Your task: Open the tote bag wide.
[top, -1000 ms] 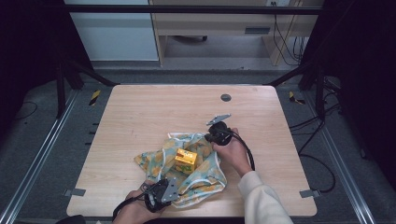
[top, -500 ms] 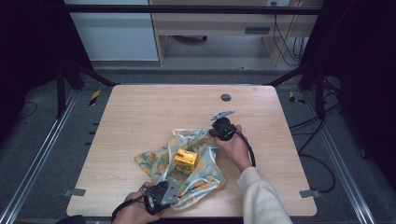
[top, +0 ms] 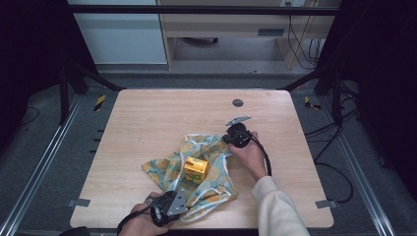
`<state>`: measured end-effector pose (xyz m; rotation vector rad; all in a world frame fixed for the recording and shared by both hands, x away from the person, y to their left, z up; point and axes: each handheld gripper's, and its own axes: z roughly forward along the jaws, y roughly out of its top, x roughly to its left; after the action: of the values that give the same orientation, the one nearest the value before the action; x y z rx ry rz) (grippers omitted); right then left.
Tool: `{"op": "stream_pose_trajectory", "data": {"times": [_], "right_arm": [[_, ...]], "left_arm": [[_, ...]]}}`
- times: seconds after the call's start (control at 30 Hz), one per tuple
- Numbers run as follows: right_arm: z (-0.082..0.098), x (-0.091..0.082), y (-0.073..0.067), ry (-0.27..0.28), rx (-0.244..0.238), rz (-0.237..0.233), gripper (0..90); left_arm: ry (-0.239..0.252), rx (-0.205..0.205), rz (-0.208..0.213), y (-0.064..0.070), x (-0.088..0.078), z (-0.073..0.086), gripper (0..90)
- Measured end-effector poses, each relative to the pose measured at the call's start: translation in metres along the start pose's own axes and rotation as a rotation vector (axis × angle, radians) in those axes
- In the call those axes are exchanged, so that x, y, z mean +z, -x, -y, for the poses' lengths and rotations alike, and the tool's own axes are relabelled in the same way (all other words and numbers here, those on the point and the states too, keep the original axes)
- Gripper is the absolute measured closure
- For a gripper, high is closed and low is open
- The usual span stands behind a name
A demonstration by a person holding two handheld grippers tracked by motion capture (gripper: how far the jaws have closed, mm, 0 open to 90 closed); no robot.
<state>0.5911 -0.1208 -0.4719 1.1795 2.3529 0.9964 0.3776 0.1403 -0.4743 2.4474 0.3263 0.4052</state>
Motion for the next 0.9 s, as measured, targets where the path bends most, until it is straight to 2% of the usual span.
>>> {"op": "stream_pose_trajectory", "data": {"times": [0.03, 0.07, 0.1, 0.17, 0.2, 0.23, 0.3, 0.37, 0.43, 0.5, 0.57, 0.77, 0.9], "right_arm": [[-0.001, -0.003, -0.002, 0.013, 0.002, -0.002, 71.5], [-0.002, -0.006, -0.004, 0.019, -0.002, -0.001, 64.6], [-0.003, -0.009, -0.006, 0.024, -0.017, 0.008, 55.8], [-0.006, -0.017, -0.012, 0.028, -0.034, 0.021, 42.0], [-0.006, -0.022, -0.014, 0.039, -0.045, 0.032, 37.5], [-0.007, -0.028, -0.016, 0.051, -0.048, 0.035, 34.6], [-0.008, -0.042, -0.019, 0.082, -0.049, 0.028, 27.9], [-0.007, -0.054, -0.021, 0.110, -0.057, 0.031, 25.6], [-0.006, -0.069, -0.022, 0.149, -0.056, 0.042, 23.1], [-0.003, -0.082, -0.023, 0.178, -0.038, 0.044, 21.2], [-0.001, -0.094, -0.022, 0.194, -0.024, 0.047, 19.6], [0.004, -0.120, -0.018, 0.243, -0.011, 0.057, 15.3], [0.012, -0.133, -0.020, 0.263, 0.011, 0.069, 13.8]], "left_arm": [[0.024, -0.018, -0.015, -0.001, -0.002, -0.001, 66.9], [0.062, -0.044, 0.003, -0.002, -0.002, -0.003, 59.7], [0.079, -0.073, -0.041, -0.004, -0.006, -0.004, 54.3], [0.131, -0.117, -0.028, -0.009, -0.008, -0.005, 42.3], [0.157, -0.129, -0.034, -0.012, -0.011, -0.006, 39.9], [0.194, -0.163, -0.031, -0.014, -0.012, -0.006, 38.7], [0.217, -0.200, -0.043, -0.016, -0.016, -0.007, 31.7], [0.261, -0.218, -0.040, -0.019, -0.020, -0.008, 28.8], [0.276, -0.239, -0.090, -0.023, -0.024, -0.007, 24.2], [0.300, -0.270, -0.117, -0.027, -0.030, -0.006, 20.8], [0.327, -0.318, -0.155, -0.032, -0.037, -0.004, 20.3], [0.343, -0.405, -0.234, -0.049, -0.054, 0.008, 15.9], [0.354, -0.441, -0.289, -0.060, -0.066, 0.020, 15.3]]}}
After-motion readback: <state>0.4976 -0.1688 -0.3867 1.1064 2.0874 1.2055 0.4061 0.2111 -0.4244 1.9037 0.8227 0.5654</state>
